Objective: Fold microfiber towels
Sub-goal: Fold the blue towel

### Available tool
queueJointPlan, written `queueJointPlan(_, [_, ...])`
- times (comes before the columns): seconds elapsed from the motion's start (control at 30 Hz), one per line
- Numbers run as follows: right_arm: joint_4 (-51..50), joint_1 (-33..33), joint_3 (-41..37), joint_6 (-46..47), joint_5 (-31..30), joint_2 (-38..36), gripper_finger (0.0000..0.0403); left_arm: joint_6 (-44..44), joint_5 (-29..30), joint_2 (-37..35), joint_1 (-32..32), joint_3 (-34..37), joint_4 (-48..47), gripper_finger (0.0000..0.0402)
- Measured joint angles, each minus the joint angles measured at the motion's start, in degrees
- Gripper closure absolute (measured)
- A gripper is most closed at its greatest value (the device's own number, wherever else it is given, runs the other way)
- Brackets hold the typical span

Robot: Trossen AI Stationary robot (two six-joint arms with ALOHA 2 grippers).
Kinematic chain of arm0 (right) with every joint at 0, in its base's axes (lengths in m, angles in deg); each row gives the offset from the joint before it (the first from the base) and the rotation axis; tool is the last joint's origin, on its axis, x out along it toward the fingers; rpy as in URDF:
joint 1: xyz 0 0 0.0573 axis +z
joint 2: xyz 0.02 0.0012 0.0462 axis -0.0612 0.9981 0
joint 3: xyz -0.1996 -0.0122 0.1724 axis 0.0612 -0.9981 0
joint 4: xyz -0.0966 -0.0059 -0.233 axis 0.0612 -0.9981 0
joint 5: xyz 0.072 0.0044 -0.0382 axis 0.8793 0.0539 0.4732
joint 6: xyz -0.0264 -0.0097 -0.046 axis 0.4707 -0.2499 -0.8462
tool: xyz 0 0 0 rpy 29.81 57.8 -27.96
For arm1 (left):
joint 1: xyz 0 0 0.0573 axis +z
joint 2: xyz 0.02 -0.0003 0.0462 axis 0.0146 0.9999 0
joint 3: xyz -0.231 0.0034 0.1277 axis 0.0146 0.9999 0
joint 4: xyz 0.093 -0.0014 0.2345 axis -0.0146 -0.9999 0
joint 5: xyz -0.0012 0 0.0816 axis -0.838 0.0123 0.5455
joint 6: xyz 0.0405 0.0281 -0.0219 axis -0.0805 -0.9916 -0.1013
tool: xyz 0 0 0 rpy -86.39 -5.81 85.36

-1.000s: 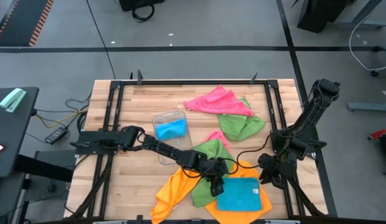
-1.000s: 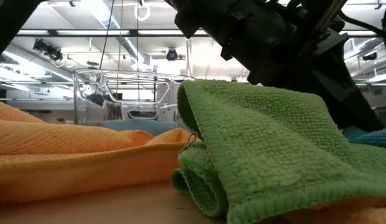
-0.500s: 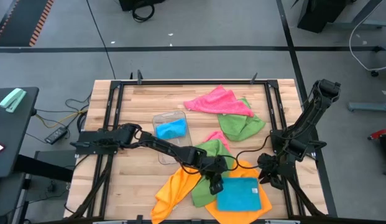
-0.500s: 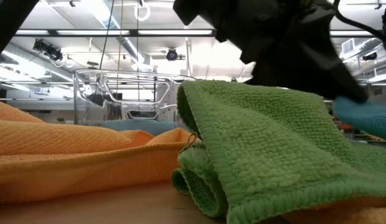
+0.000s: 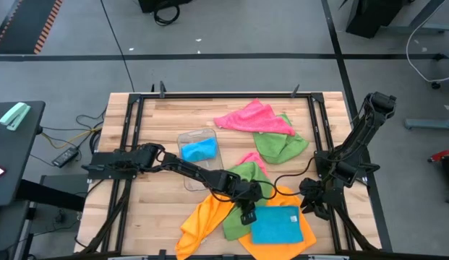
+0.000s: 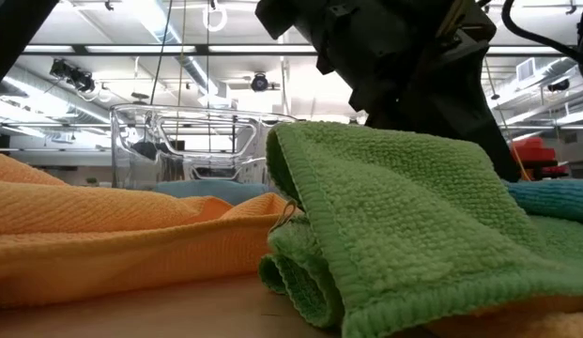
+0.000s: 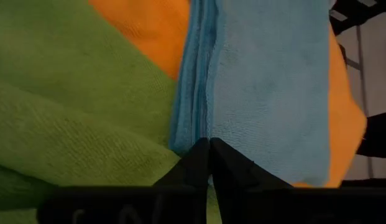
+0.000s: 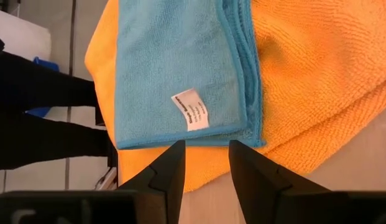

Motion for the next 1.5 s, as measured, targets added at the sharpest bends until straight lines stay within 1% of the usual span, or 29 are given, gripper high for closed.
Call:
queueJointPlan(0.1, [-0.02, 0.0, 0.0, 0.08, -0.6, 0.83, 0.027, -0.87, 0.28, 0.0, 0.02, 0.0, 0.05, 0.0384])
queueJointPlan(0.2, [-0.14, 0.0, 0.0, 0.29, -3.07, 2.55, 0.027, -0.89, 0.29, 0.02, 0.0, 0.0, 0.03, 0.0393])
queueJointPlan(0.33, [-0.48, -0.02, 0.0, 1.8, -5.78, 4.61, 0.027, -0.83, 0.35, 0.02, 0.02, 0.0, 0.05, 0.0388])
queueJointPlan(0.47, [-0.38, -0.02, 0.0, 1.63, -5.79, 6.35, 0.027, -0.62, 1.48, 0.04, -0.09, 0.0, 0.04, 0.0366])
queueJointPlan(0.57, [1.37, -0.02, -0.02, 1.36, -5.79, 7.54, 0.027, -0.58, 1.84, 0.04, -0.15, 0.0, 0.05, 0.0356])
queueJointPlan(0.7, [3.61, -0.34, -0.02, 1.3, -5.79, 9.41, 0.027, -0.58, 1.82, 0.04, -0.15, 0.0, 0.05, 0.0358])
queueJointPlan(0.93, [7.54, -3.27, -0.02, -1.05, -5.74, 11.93, 0.027, -0.54, 1.82, 0.04, -0.15, 0.0, 0.05, 0.0371])
queueJointPlan(1.03, [7.69, -4.35, -0.02, -2.19, -4.29, 12.89, 0.0283, -0.32, 1.82, 0.04, -0.15, 0.0, 0.05, 0.0372])
queueJointPlan(1.23, [7.67, -4.61, -0.04, -2.63, -1.96, 13.9, 0.0324, 1.02, 1.82, 0.07, -0.15, 0.0, 0.05, 0.0365])
queueJointPlan(1.43, [7.68, -4.61, -0.04, -3.97, -1.46, 13.9, 0.0358, 1.04, 1.8, 0.11, -0.22, 0.0, 0.07, 0.0366])
queueJointPlan(1.5, [7.62, -4.61, -0.04, -4.26, -1.45, 13.9, 0.0363, 1.19, 1.8, 0.13, -0.22, 0.0, 0.07, 0.0369])
